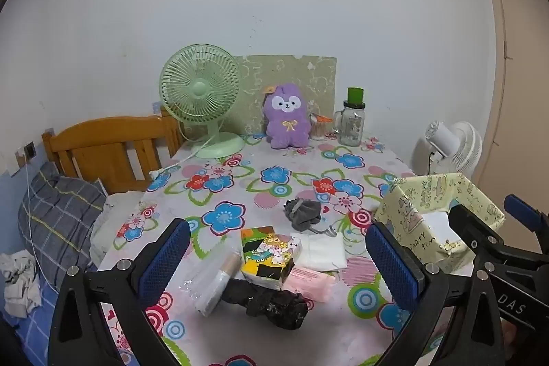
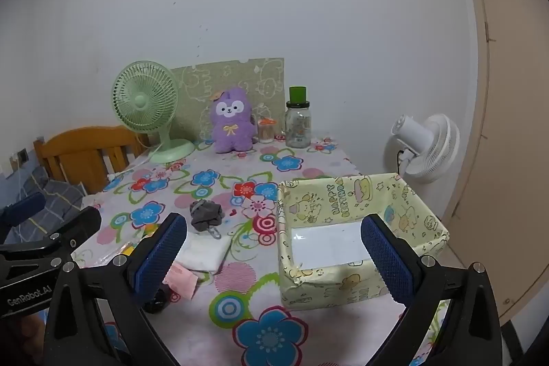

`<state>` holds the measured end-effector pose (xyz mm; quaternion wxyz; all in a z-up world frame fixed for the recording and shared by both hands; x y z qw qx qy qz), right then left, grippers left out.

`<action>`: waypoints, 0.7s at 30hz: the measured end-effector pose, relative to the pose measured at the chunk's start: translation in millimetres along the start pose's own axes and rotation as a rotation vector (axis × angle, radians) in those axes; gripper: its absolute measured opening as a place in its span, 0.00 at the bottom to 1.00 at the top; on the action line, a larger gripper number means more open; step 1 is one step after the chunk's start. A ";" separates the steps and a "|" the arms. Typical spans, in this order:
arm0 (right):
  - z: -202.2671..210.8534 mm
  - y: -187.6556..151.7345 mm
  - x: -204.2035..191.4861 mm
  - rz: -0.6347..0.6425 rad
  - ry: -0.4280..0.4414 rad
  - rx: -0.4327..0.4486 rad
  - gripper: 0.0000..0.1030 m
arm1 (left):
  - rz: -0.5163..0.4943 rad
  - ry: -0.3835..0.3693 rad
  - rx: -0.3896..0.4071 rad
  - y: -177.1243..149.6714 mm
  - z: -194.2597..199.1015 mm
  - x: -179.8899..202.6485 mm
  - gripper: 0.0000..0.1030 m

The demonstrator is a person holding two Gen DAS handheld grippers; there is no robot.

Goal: Organize soft objects

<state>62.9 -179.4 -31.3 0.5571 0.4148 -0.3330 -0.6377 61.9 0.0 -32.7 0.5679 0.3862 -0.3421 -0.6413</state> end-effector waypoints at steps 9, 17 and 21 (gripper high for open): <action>-1.7 6.0 -0.2 -0.001 0.004 0.031 1.00 | -0.018 0.023 0.022 5.4 -5.6 4.1 1.00; -3.6 10.4 -2.2 0.002 -0.012 -0.010 1.00 | 0.004 -0.014 0.028 11.6 4.2 -3.4 1.00; 0.3 13.0 -1.5 0.008 -0.024 -0.009 1.00 | 0.008 -0.025 0.030 8.8 7.1 -5.4 1.00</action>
Point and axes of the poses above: each gripper's, at about its wrist camera, not at the fingertips, and z roughly against the way its jaws point, x to its right, y to its top, the point moved 7 cm from there along -z, roughly the way its jaws point, and after that the axes turned 7 degrees about -z, right-handed, at the moved point
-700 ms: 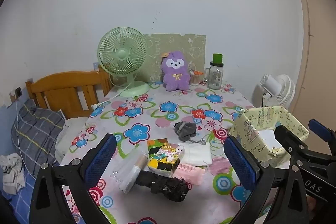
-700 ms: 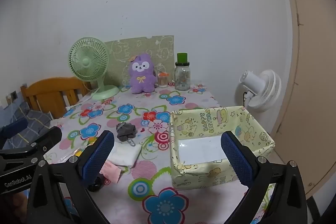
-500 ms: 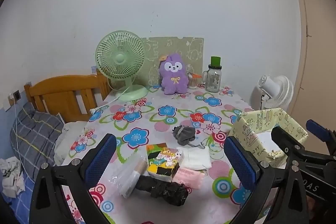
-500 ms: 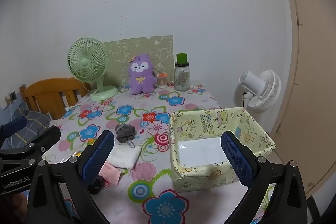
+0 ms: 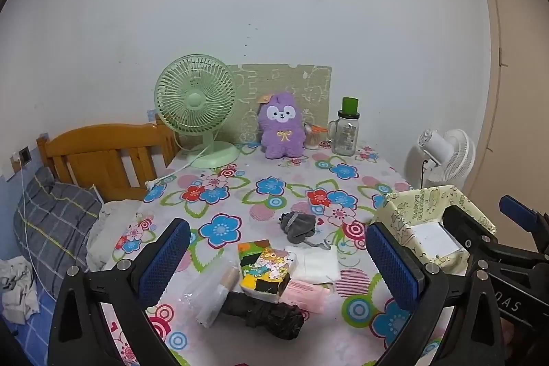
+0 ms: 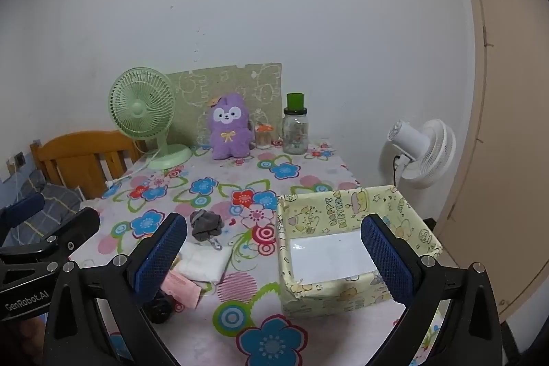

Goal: Organize soft objects

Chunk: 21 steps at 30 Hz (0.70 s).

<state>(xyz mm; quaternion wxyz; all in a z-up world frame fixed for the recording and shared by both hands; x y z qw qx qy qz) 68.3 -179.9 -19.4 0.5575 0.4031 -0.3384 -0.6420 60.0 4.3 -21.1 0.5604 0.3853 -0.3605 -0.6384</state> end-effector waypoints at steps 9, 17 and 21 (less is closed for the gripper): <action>1.9 2.9 -0.3 -0.001 0.004 -0.009 1.00 | 0.007 -0.005 -0.025 4.0 -1.9 -3.8 1.00; 1.2 5.6 -4.6 0.001 0.008 -0.011 1.00 | -0.003 0.002 -0.021 5.0 -3.9 -4.4 1.00; 0.7 6.9 -4.1 0.000 0.008 -0.007 1.00 | -0.009 0.002 -0.021 7.4 -4.5 -2.8 1.00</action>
Point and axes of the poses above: each gripper's, at about its wrist camera, not at the fingertips, and z roughly against the way its jaws point, x to its right, y to its top, the point moved 7 cm from there along -z, roughly the way its jaws point, and after that the axes turned 7 degrees about -z, right-handed, at the moved point
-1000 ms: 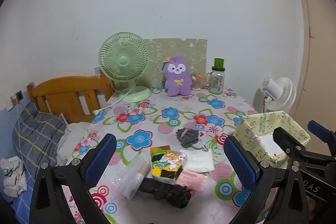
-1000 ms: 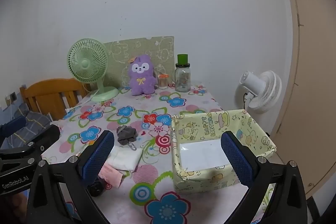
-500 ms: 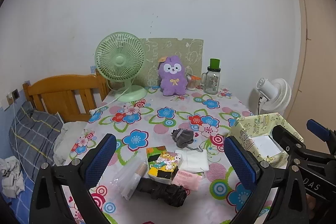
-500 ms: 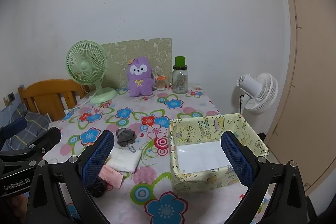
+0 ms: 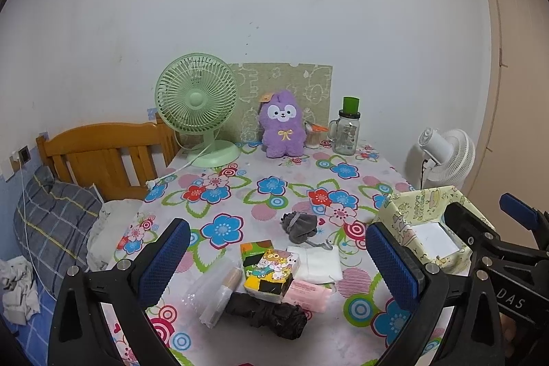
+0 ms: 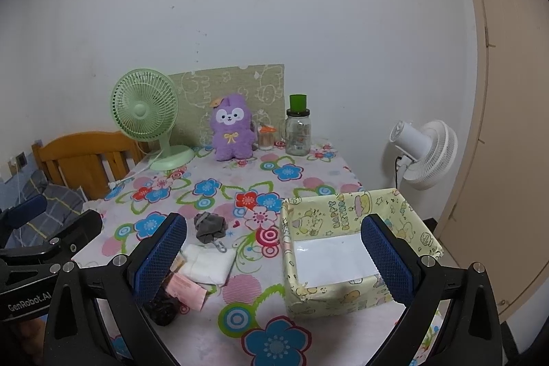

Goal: Organize soft objects

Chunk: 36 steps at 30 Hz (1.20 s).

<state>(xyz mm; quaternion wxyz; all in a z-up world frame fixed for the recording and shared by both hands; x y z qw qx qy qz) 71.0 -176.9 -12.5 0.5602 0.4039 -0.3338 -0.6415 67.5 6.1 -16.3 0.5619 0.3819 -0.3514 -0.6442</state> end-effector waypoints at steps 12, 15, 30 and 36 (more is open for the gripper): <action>3.2 0.3 2.0 -0.005 0.000 0.002 1.00 | -0.004 0.001 -0.001 1.3 0.6 2.1 1.00; 3.7 0.1 1.6 -0.003 0.001 -0.001 1.00 | -0.003 0.007 -0.001 0.9 1.4 1.7 1.00; 3.7 0.8 -3.6 0.006 0.010 -0.009 1.00 | -0.001 0.017 -0.013 -1.1 -1.7 -1.6 1.00; -0.6 0.1 -2.7 0.000 0.004 -0.025 1.00 | -0.003 0.015 -0.015 -1.0 -3.1 -1.8 1.00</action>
Point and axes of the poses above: each gripper's, at about its wrist camera, not at the fingertips, and z roughly against the way its jaws point, x to its right, y to its top, the point moved 7 cm from there along -z, roughly the way its jaws point, and after that the axes turned 7 degrees about -z, right-handed, at the moved point
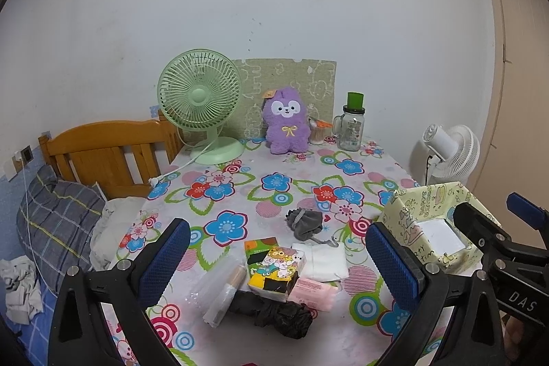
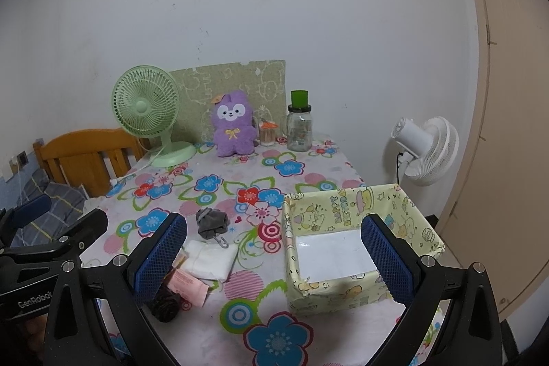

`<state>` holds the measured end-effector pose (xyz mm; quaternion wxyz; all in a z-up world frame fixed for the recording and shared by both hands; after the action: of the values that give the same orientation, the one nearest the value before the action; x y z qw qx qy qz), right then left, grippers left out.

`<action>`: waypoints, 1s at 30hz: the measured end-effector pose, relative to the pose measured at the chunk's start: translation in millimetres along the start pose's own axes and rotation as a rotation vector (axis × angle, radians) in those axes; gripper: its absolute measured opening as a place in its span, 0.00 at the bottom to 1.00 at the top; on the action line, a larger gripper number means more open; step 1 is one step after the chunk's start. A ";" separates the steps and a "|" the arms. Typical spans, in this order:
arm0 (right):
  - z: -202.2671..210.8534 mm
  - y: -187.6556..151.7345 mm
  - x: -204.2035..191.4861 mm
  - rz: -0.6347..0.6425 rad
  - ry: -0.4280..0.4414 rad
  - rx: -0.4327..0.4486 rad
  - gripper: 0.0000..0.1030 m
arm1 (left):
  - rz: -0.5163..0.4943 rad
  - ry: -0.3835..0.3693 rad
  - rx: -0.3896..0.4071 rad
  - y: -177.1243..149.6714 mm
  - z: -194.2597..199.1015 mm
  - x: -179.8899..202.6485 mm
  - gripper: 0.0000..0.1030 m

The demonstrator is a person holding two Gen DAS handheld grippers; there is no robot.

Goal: Organize soft objects

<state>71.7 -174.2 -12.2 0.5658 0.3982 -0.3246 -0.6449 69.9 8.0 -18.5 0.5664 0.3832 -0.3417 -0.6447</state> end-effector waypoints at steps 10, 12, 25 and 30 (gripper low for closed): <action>-2.9 1.0 2.8 -0.004 -0.001 0.000 1.00 | 0.003 0.003 -0.003 1.7 -2.3 0.3 1.00; -3.5 1.9 4.2 -0.007 0.001 0.001 1.00 | 0.001 0.000 -0.003 4.0 -3.5 0.1 1.00; -5.5 2.9 4.8 -0.009 -0.001 -0.004 1.00 | -0.012 -0.019 -0.005 7.2 -7.8 1.7 1.00; -8.5 3.2 3.4 -0.011 0.000 -0.013 0.99 | -0.016 -0.023 -0.013 5.5 -10.7 0.9 0.97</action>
<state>80.6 -177.8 -13.9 0.5647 0.3964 -0.3182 -0.6502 81.8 6.4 -18.8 0.5597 0.3748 -0.3407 -0.6558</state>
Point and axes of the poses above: each gripper's, at about its wrist camera, not at the fingertips, and z roughly against the way its jaws point, x to its right, y to its top, the point moved 7 cm from there along -z, roughly the way its jaws point, and after that the axes turned 7 degrees about -z, right-handed, at the moved point
